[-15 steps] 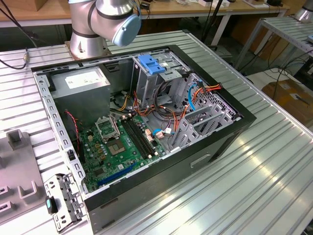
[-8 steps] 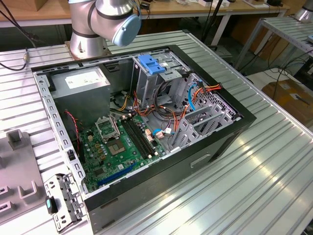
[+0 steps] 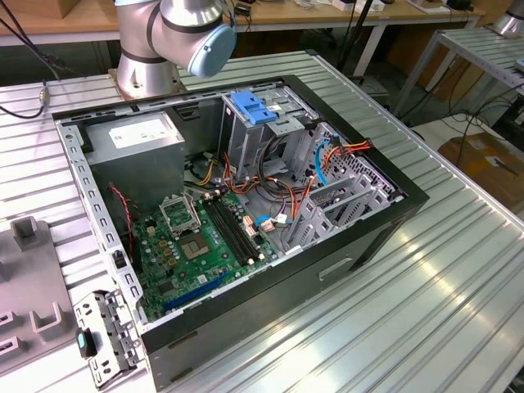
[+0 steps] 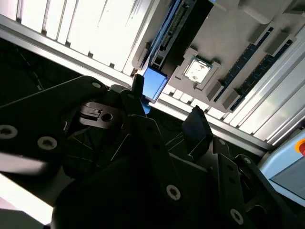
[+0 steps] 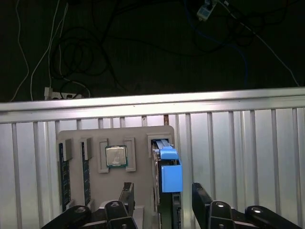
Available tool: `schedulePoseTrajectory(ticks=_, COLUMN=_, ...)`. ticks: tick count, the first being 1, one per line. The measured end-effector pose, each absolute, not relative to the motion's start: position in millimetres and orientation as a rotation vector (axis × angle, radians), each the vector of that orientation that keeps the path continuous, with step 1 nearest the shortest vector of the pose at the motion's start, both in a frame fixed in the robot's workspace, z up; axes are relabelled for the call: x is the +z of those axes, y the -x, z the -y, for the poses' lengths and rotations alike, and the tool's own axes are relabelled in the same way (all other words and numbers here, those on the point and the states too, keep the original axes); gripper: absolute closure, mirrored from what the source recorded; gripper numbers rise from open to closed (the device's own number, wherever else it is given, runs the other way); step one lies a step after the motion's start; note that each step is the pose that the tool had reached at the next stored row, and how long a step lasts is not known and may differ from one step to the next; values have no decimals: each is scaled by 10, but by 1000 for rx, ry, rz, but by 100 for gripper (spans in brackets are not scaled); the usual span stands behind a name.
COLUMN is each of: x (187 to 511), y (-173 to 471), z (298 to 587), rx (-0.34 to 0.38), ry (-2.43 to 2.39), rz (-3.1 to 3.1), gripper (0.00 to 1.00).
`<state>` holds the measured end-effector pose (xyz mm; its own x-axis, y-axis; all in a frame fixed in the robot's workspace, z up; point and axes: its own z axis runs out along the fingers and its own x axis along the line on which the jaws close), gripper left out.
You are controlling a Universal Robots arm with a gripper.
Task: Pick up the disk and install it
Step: 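Pick up the disk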
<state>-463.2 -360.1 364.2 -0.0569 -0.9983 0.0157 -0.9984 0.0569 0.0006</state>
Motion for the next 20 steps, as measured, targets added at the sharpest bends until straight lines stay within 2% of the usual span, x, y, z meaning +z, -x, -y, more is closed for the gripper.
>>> schedulePoseTrajectory(ticks=10, x=3634, y=4633, z=3601, rx=17, ry=-2152, rz=2273, gripper=40)
schedulePoseTrajectory(ticks=20, x=3421, y=4636, z=3581, rx=21, ry=-2154, rz=2273, gripper=40)
